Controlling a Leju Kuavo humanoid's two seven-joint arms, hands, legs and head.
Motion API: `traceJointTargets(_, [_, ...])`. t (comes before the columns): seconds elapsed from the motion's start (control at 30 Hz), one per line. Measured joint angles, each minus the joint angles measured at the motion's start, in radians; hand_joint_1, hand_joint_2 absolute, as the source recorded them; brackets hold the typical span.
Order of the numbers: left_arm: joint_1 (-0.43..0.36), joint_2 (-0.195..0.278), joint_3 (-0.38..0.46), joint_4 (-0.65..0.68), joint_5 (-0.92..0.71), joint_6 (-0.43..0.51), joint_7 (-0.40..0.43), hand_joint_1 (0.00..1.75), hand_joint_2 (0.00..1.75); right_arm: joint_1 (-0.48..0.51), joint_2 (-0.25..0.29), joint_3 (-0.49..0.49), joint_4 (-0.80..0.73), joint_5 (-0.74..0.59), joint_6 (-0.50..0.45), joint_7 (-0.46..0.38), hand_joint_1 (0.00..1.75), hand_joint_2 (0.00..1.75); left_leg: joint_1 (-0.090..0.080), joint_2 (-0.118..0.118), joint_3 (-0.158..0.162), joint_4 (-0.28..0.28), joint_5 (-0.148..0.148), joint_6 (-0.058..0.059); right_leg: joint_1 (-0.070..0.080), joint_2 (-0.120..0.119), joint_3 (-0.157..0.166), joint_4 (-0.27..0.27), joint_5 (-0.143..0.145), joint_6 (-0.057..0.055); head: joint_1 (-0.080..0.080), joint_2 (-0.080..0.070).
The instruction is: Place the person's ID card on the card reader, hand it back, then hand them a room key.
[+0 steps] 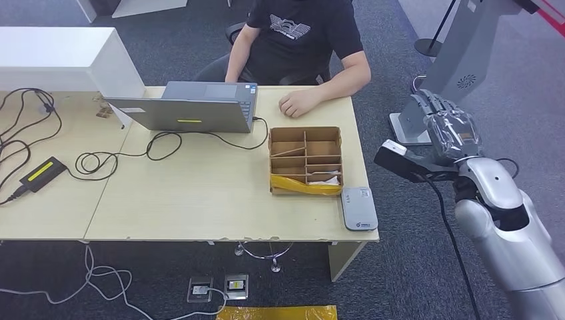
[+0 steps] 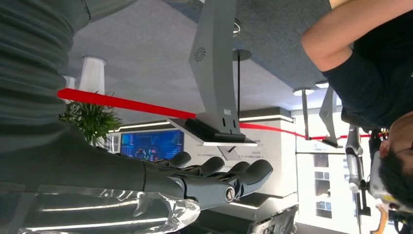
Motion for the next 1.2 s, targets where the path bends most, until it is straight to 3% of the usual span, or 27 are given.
traceJointTargets(0.47, [0.0, -0.006, 0.0, 0.0, 0.019, 0.019, 0.012, 0.0, 0.0, 0.133, 0.001, -0.003, -0.198, -0.009, -0.006, 0.083, 0.0, 1.75, 0.0, 0.0, -0.001, 0.0, 0.0, 0.0, 0.0, 0.0, 0.0, 0.0, 0.0, 0.0, 0.0, 0.0])
traceJointTargets(1.2, [-0.001, -0.017, 0.0, 0.0, 0.018, 0.023, 0.021, 0.0, 0.0, 0.194, 0.036, 0.019, -0.227, 0.008, -0.011, 0.097, 0.0, 1.75, 0.0, 0.0, -0.001, 0.0, 0.0, 0.0, 0.0, 0.0, 0.0, 0.0, 0.0, 0.0, 0.0, 0.0])
